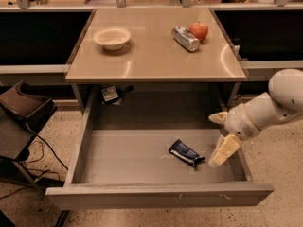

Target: Pick rxbar blueberry from top drawer and place on counter

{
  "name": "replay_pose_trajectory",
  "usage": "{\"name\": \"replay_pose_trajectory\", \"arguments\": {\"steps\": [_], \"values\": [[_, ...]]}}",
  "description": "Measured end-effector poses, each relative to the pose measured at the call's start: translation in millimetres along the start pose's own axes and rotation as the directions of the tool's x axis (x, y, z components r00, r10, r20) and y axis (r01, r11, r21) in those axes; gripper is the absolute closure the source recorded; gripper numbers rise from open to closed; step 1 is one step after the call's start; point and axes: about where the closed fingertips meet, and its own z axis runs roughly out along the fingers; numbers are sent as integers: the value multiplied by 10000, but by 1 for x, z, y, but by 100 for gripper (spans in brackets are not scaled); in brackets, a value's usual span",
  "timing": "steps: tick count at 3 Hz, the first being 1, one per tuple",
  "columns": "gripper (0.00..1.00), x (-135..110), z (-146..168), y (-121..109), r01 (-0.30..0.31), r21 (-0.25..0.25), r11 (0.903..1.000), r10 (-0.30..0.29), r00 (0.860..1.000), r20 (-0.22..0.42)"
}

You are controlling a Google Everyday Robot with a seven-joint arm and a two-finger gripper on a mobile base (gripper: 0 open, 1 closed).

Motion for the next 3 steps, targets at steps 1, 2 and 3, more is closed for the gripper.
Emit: {"name": "replay_pose_trajectory", "arguments": {"steps": [1, 2, 3], "values": [[0, 8, 29, -12, -333, -165, 9993, 341, 9980, 532], [0, 8, 29, -12, -333, -165, 9993, 342, 9980, 533], [0, 15, 87, -22, -941, -126, 9955, 948, 9907, 976]]}}
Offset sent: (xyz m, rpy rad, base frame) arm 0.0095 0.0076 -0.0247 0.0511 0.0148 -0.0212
